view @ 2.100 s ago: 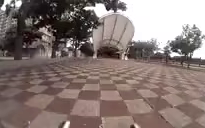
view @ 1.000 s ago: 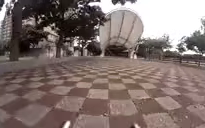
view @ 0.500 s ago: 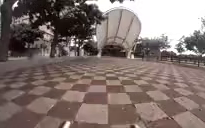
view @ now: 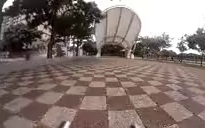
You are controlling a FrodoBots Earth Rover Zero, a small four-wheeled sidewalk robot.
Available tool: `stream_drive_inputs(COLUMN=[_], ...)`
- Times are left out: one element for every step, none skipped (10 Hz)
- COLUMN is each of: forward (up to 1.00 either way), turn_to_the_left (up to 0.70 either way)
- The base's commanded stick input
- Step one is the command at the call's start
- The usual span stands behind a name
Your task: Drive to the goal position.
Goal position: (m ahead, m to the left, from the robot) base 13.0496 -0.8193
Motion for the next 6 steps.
stream_drive_inputs(forward=[1.0, 1.0, 1.0, 1.0, 1.0, 1.0], turn_to_the_left=[0.0, 0.0, 0.0, 0.0, 0.0, 0.0])
